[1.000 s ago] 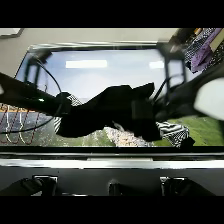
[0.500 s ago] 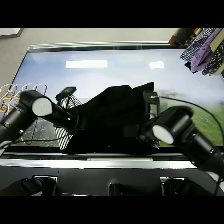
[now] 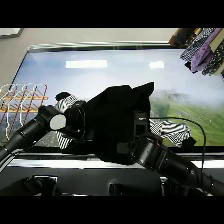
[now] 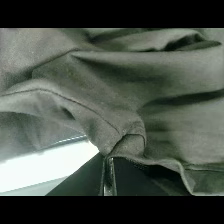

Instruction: Fold the clothes and pants, and hang the long-sleeved shirts on hangers.

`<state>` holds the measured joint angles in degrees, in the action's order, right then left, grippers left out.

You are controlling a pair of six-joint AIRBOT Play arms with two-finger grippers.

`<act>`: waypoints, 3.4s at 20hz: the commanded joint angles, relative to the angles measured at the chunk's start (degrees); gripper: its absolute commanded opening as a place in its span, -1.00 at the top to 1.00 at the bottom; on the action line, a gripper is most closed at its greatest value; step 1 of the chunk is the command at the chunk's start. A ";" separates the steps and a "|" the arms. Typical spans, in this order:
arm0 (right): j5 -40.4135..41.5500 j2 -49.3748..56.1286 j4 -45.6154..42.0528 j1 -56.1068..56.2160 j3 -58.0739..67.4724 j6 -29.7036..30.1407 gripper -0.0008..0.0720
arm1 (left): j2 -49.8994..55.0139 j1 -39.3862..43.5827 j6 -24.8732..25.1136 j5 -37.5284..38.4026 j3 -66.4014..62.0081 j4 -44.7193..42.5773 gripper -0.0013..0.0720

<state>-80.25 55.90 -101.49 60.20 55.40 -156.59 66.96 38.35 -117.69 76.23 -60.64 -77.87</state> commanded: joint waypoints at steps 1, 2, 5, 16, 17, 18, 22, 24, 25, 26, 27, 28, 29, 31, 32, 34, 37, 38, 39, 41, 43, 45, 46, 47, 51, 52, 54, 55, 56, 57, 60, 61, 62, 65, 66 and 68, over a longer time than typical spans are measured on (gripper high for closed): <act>-0.42 -0.28 -1.88 1.40 -1.01 -5.64 0.86 | -0.02 0.57 -3.08 -0.90 0.68 -1.68 0.86; -0.68 -0.31 -1.86 1.40 -1.01 -6.14 0.86 | -0.02 0.55 -3.48 -0.90 0.68 -2.08 0.77; 0.85 -0.28 -2.49 1.40 -1.01 -8.26 0.86 | -0.02 0.55 -4.07 -1.33 0.66 -2.29 0.10; 5.25 -0.24 -12.07 -0.24 -0.98 -12.00 0.86 | -15.82 -36.72 15.47 1.44 -0.15 -7.74 -0.96; 6.97 -0.24 -9.84 -2.58 -0.98 -10.12 0.86 | -16.76 -41.31 21.07 2.16 -0.17 -7.87 -0.96; 8.68 -0.26 -7.67 -4.85 -0.98 -7.56 0.86 | -17.14 -45.07 25.66 3.04 -0.15 -8.17 -0.96; 10.93 -0.24 -3.43 -7.50 -1.01 -2.27 0.86 | -17.11 -54.69 32.33 5.38 -0.15 -8.37 -0.96; 11.13 -0.24 -2.05 -7.52 -1.01 -0.31 0.86 | -16.92 -58.10 29.66 4.81 0.20 -10.45 -0.96; 10.99 -0.24 -1.88 -7.52 -1.01 0.02 0.86 | -16.76 -60.57 27.21 3.82 0.46 -13.03 -0.96; 11.02 -0.24 -1.77 -7.52 -1.01 0.02 0.86 | -16.63 -63.71 27.82 2.23 0.87 -13.31 -0.96; 11.04 -0.24 -1.77 -7.52 -1.01 0.00 0.86 | -16.22 -67.52 30.05 0.68 1.44 -11.61 -0.96; 11.02 -0.24 -1.77 -7.52 -1.01 0.02 0.86 | -15.34 -70.77 34.18 -0.04 2.16 -9.31 -0.96; 11.02 -0.24 -1.75 -7.52 -1.01 0.20 0.86 | -14.16 -73.31 38.29 -0.37 3.10 -7.26 -0.95; 10.97 -0.24 -1.53 -7.52 -1.01 1.33 0.86 | -11.17 -76.56 44.48 -2.45 5.70 -5.55 -0.95; 10.93 -0.24 -1.38 -7.52 -1.01 1.49 0.86 | -9.97 -76.96 46.38 -4.85 7.32 -5.55 -0.94; 10.88 -0.24 -1.16 -7.52 -1.01 1.49 0.86 | -7.93 -76.52 52.09 -8.20 9.94 -5.01 -0.94; 9.90 -0.24 -1.14 -7.52 -1.01 1.46 0.86 | -5.35 -74.51 57.92 -11.54 12.83 -5.01 -0.94; 9.51 -0.24 -1.14 -7.52 -1.01 1.46 0.86 | -4.70 -73.81 58.55 -12.83 13.57 -5.01 -0.94; 9.25 -0.24 -1.14 -7.52 -1.01 1.46 0.86 | -3.89 -72.96 59.49 -14.03 14.16 -5.01 -0.94; 8.74 -0.24 -1.16 -7.52 -1.01 1.46 0.86 | -1.99 -71.49 61.16 -15.28 14.60 -5.05 -0.78; 8.20 -0.24 -1.18 -7.52 -1.01 1.49 0.86 | 0.17 -71.10 62.07 -15.82 14.60 -5.05 -0.55; 7.91 -0.24 -1.16 -7.52 -1.01 1.46 0.86 | 2.34 -71.17 62.07 -15.89 14.60 -5.09 -0.55; 7.93 -0.24 -1.16 -7.52 -1.01 1.46 0.86 | 3.32 -71.14 62.07 -15.89 14.60 -5.07 -0.55; 7.93 -0.24 -1.16 -7.52 -1.01 1.49 0.86 | 4.04 -71.12 62.05 -15.89 14.60 -5.05 -0.55; 7.93 -0.24 -1.18 -7.52 -1.01 1.46 0.86 | 6.40 -71.12 62.05 -15.89 14.60 -5.05 -0.47; 7.96 -0.24 -1.18 -7.52 -1.01 1.46 0.86 | 6.84 -71.12 62.05 -15.91 14.60 -5.05 -0.46; 7.96 -0.24 -1.20 -7.52 -1.01 1.46 0.86 | 7.34 -71.12 62.05 -15.89 14.60 -5.03 -0.05; 7.96 -0.24 -1.20 -7.52 -1.01 1.49 0.86 | 7.41 -71.12 62.05 -15.91 14.60 -5.03 -0.03; 7.91 -0.24 -1.46 -7.52 -1.01 1.49 0.86 | 7.41 -71.12 62.05 -15.93 14.60 -5.03 0.00; 7.72 -0.24 -1.86 -7.52 -1.01 1.49 0.86 | 7.41 -71.12 62.05 -15.91 14.60 -5.03 0.13; 6.82 -0.24 -2.93 -7.52 -1.01 1.46 0.86 | 7.39 -71.12 62.05 -15.89 14.60 -5.03 0.26; 6.69 -0.24 -2.89 -7.52 -1.01 1.46 0.86 | 7.39 -71.12 62.07 -15.85 14.60 -5.03 0.60; 6.69 -0.24 -2.89 -7.52 -1.01 1.46 0.86 | 7.39 -71.12 62.07 -15.89 14.60 -5.03 0.63; 6.69 -0.24 -2.89 -7.52 -1.01 1.46 0.86 | 7.37 -71.12 62.10 -15.91 14.58 -5.01 0.87; 6.69 -0.24 -2.91 -7.52 -1.01 1.46 0.86 | 7.32 -71.12 62.10 -15.93 14.58 -5.01 0.87; 6.69 -0.24 -2.89 -7.52 -1.01 1.46 0.86 | 7.02 -71.12 62.23 -15.89 14.03 -5.01 0.87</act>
<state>-73.47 55.66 -104.33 52.73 54.41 -155.11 74.22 -32.77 -55.51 60.40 -46.19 -82.87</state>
